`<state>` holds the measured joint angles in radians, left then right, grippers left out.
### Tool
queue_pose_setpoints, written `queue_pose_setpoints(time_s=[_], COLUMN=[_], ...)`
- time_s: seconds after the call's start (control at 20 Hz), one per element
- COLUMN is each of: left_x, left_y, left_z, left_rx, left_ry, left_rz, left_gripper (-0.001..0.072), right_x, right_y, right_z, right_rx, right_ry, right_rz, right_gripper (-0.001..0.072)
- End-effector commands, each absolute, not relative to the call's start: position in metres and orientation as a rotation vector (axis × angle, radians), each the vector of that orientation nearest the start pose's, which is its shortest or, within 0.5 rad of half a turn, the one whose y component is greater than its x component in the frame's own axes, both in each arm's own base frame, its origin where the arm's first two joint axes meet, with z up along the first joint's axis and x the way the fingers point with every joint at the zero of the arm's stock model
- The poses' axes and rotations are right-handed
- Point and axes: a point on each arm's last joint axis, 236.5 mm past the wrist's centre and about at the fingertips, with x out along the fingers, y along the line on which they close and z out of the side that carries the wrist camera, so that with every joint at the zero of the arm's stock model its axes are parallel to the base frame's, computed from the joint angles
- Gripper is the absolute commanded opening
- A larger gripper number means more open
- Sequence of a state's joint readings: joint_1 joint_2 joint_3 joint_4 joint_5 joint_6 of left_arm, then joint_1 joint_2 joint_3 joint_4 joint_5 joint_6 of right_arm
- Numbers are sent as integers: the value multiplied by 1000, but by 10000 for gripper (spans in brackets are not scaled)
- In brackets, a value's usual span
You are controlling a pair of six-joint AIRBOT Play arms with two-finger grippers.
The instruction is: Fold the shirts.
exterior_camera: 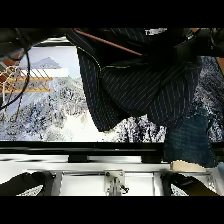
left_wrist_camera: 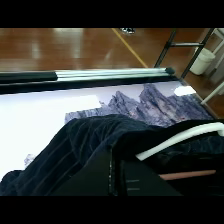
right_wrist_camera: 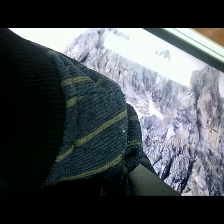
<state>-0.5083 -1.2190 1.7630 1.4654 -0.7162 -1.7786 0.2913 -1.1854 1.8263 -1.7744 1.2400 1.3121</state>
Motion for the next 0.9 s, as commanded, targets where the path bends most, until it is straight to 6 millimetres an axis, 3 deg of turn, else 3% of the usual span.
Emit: queue_pose_setpoints(time_s=[0.0, 0.15, 0.3, 0.45, 0.6, 0.65, 0.75, 0.85], left_x=[439, 471, 497, 514, 516, 512, 501, 497], left_y=[-279, -287, -260, -225, -217, -222, -228, -208], left_z=[342, 328, 326, 325, 326, 328, 328, 321], left_rx=[-257, -259, -228, -235, -226, -185, -31, 59], left_ry=[331, 288, 246, 241, 234, 226, 222, 266], left_rz=[-556, -538, -465, -397, -383, -401, -432, -393], left_gripper=[56, 55, 55, 55, 55, 55, 55, 55], right_x=[419, 404, 380, 353, 324, 319, 321, 332], right_y=[106, 138, 182, 214, 245, 249, 233, 202], right_z=[317, 314, 319, 340, 368, 373, 371, 369], right_rx=[-438, -540, -566, -549, -504, -499, -476, -525], right_ry=[523, 521, 483, 397, 286, 268, 305, 334], right_rz=[276, 334, 442, 531, 638, 651, 585, 460], right_gripper=[109, 109, 109, 109, 109, 109, 109, 109])
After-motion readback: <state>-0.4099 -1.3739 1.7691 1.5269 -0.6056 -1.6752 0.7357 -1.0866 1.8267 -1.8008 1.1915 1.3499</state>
